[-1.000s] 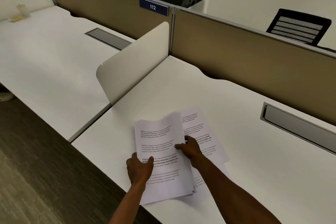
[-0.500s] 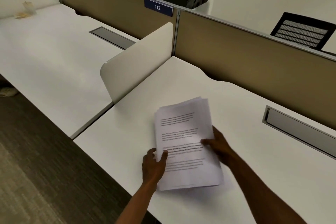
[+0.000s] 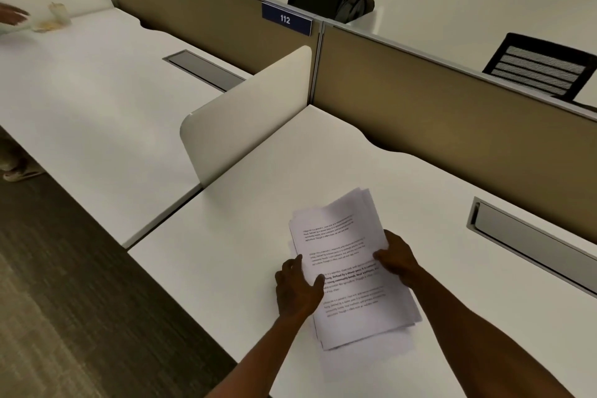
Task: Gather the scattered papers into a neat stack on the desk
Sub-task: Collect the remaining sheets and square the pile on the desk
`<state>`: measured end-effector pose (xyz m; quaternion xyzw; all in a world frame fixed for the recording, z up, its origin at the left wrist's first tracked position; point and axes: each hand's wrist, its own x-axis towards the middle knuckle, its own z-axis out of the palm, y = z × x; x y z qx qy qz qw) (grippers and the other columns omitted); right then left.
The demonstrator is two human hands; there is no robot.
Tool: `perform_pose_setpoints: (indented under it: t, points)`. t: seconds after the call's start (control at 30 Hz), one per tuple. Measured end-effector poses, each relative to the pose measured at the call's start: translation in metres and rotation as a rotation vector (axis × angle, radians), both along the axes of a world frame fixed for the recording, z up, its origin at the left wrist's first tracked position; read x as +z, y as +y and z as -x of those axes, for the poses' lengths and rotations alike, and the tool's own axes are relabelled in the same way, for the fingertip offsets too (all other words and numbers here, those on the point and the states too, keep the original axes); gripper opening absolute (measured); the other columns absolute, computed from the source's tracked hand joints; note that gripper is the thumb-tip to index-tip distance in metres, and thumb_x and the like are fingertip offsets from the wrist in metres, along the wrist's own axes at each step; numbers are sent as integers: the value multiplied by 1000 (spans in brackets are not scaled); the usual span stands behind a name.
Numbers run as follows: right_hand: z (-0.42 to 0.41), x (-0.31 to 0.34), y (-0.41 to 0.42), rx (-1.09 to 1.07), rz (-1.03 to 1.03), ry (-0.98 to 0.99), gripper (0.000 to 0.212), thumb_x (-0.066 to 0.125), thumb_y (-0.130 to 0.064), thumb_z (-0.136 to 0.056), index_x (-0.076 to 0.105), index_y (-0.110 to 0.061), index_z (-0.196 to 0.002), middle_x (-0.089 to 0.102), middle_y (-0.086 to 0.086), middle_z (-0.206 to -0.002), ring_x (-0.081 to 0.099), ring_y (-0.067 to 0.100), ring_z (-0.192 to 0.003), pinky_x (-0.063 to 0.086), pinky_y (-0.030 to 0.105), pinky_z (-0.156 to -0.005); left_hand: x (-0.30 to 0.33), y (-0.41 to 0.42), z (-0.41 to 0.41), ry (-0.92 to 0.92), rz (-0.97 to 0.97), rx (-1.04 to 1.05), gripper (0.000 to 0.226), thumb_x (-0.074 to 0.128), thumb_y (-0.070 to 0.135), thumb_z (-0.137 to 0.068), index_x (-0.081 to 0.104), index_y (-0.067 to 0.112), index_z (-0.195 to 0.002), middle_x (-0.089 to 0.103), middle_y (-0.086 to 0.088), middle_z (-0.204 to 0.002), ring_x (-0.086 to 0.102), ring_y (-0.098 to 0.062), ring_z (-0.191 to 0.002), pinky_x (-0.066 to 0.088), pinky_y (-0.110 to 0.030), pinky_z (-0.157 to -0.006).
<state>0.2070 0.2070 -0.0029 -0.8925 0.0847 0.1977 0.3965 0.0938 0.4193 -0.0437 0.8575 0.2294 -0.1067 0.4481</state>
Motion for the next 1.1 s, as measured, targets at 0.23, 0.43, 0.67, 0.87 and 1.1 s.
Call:
perform_pose_setpoints:
  t: [0.23,0.43,0.67,0.87,1.1]
  points:
    - [12,-13,5,63,266,-9,47,64,-13,-86,52,-2,-130,56,21,-127,55,36,-118,49,45,-100,-12,-6,5,-16,-90,-67,82,63,48,-88,25,20,-156,31,0,-159,26,-24,-143,33,-37,-116]
    - [19,-13,7,-45,204,-51,51,71,-21,-85,53,-5,-130,63,18,-123,61,35,-111,53,43,-91,-15,-12,3,-20,-80,-59,82,64,46,-88,26,20,-156,26,0,-161,25,-25,-143,33,-37,-115]
    - [23,-20,8,-205,66,-26,51,78,-21,-80,56,-10,-125,66,13,-119,63,32,-107,55,46,-93,-14,-19,1,-19,-85,-64,82,65,45,-87,28,21,-155,24,0,-162,26,-25,-142,34,-37,-115]
    - [20,-20,6,-265,-31,-7,49,79,-19,-78,58,-16,-122,67,11,-117,63,28,-98,56,43,-90,-14,-18,2,-24,-60,-55,83,67,43,-87,26,20,-155,25,0,-162,26,-25,-142,34,-38,-115]
    - [12,-8,-8,-520,-390,278,63,79,5,-71,50,-7,-126,62,19,-118,62,41,-107,56,54,-89,-16,-15,4,-36,-45,-61,82,67,41,-87,27,19,-155,26,-1,-163,27,-26,-142,32,-37,-115]
